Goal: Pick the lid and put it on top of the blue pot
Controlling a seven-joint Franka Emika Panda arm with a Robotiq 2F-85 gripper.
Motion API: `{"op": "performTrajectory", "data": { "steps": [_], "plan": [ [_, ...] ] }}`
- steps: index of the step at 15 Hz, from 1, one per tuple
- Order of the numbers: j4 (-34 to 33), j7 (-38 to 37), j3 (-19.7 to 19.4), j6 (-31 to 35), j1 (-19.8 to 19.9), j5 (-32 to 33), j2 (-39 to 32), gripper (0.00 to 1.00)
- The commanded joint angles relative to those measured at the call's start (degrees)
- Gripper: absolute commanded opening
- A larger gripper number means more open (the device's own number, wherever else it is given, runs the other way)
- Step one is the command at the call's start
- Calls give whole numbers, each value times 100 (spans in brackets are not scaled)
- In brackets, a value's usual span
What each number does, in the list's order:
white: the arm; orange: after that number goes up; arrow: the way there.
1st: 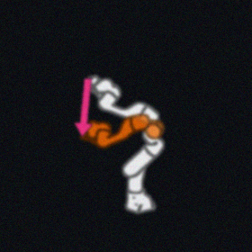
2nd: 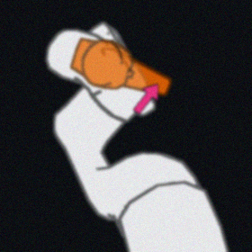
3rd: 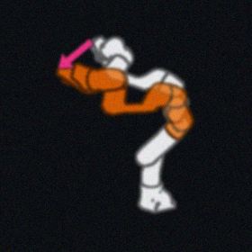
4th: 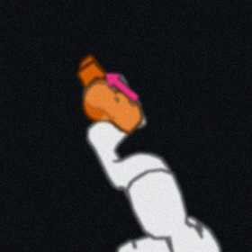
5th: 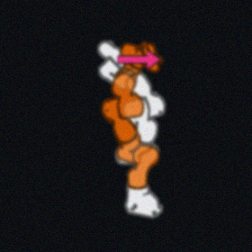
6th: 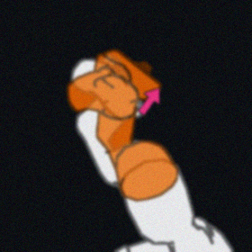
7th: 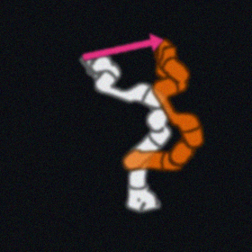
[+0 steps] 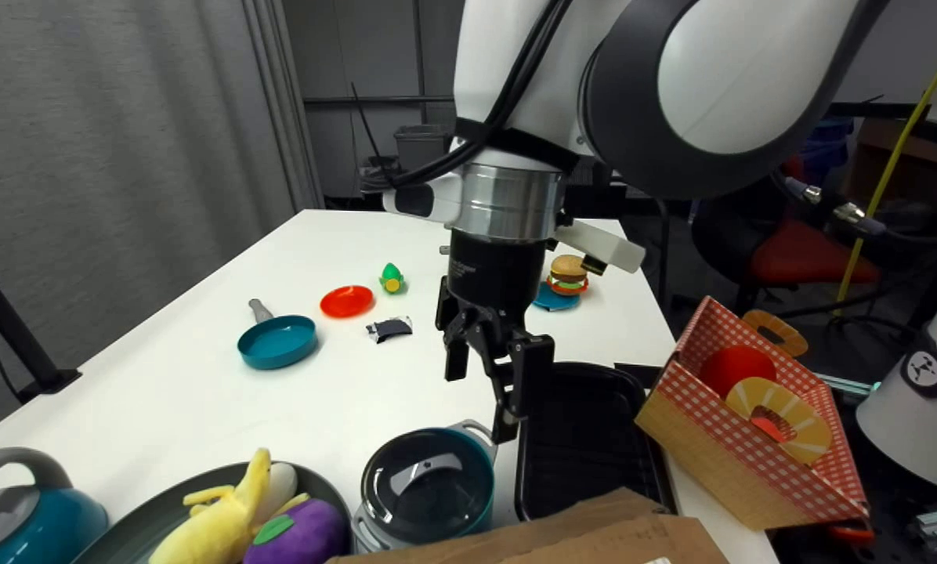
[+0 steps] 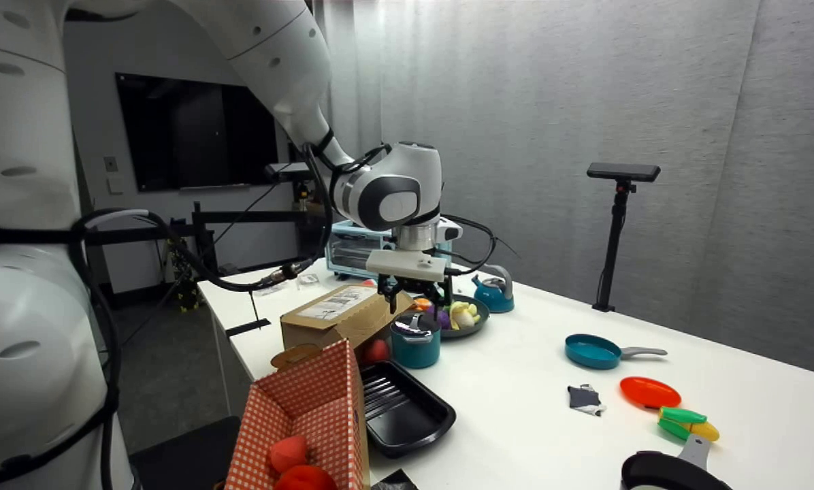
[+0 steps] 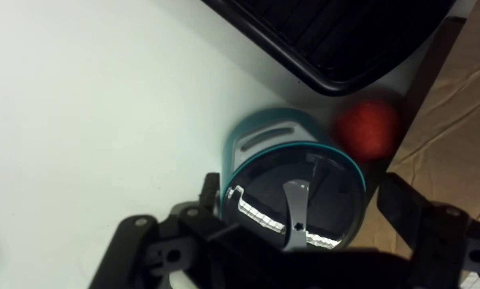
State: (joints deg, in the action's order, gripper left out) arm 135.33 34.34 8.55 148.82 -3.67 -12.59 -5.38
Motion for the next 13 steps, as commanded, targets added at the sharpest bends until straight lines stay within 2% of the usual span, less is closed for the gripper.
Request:
{"op": "performTrajectory", "data": {
  "steps": [1, 4, 5, 13],
  "plan": [
    [527, -519, -138, -291, 8, 404, 615, 100],
    [812, -767, -247, -477, -1, 519, 914, 100],
    [498, -480, -228, -326, -54, 294, 504, 100],
    [708, -576, -299, -382, -77, 336, 721, 100]
  ]
}}
